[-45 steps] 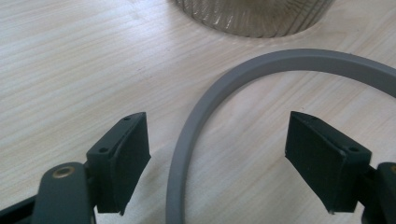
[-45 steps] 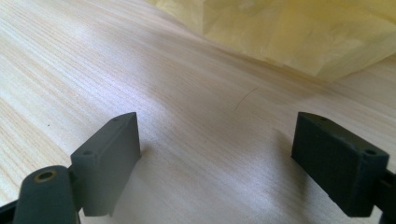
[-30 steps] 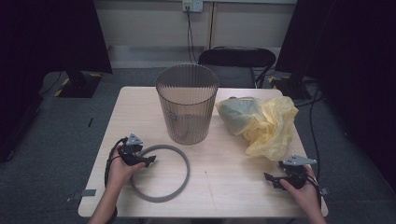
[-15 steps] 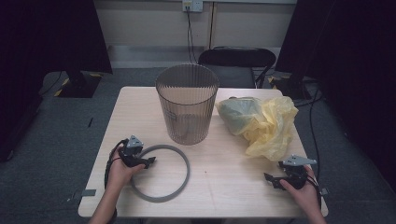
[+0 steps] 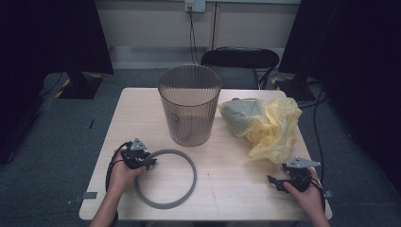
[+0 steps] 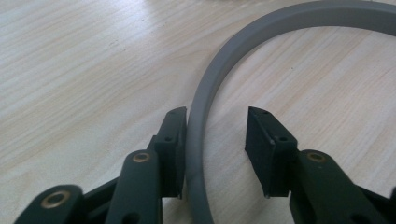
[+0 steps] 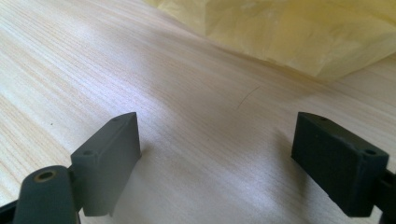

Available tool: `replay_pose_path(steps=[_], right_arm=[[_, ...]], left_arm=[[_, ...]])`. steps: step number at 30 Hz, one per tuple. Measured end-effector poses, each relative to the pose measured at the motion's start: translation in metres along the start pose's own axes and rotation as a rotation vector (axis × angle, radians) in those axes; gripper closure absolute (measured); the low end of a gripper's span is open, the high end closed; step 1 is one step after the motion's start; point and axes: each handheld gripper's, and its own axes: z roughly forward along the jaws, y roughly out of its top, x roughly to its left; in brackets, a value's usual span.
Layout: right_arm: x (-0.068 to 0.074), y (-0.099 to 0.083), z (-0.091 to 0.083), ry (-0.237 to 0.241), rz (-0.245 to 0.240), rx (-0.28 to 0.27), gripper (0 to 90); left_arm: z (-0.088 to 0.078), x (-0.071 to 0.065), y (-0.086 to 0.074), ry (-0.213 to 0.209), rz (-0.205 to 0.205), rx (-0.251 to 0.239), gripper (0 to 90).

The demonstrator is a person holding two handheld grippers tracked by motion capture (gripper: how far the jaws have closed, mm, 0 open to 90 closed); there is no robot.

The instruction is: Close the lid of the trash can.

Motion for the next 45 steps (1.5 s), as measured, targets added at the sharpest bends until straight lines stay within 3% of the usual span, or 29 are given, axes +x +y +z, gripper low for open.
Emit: replay_pose_path(steps=[1, 15, 20, 22, 27, 29, 39, 45], right_arm=[[0.000, 0.000, 0.000, 0.000, 0.000, 0.000, 14.5], [0.001, 0.000, 0.000, 0.002, 0.003, 0.001, 14.5], [0.001, 0.000, 0.000, 0.002, 0.003, 0.001, 14.5], [0.001, 0.000, 0.000, 0.002, 0.003, 0.001, 14.5], [0.001, 0.000, 0.000, 0.002, 0.003, 0.000, 14.5], [0.001, 0.000, 0.000, 0.002, 0.003, 0.000, 14.4], [0.001, 0.000, 0.000, 0.004, 0.002, 0.000, 14.4], [0.001, 0.000, 0.000, 0.003, 0.002, 0.000, 14.4]], left_arm=[[0.000, 0.000, 0.001, -0.001, 0.017, 0.006, 61.8], [-0.001, -0.004, 0.004, -0.019, -0.001, 0.032, 81.1], [-0.001, -0.005, 0.008, -0.036, -0.063, 0.057, 82.6], [-0.003, -0.005, 0.010, -0.055, -0.080, 0.043, 82.8], [-0.017, -0.002, 0.021, -0.140, -0.170, -0.007, 83.4], [-0.024, -0.001, 0.028, -0.148, -0.182, -0.025, 83.6], [-0.044, 0.005, 0.044, -0.121, -0.195, -0.060, 83.8], [-0.054, 0.009, 0.049, -0.130, -0.214, -0.084, 83.8]])
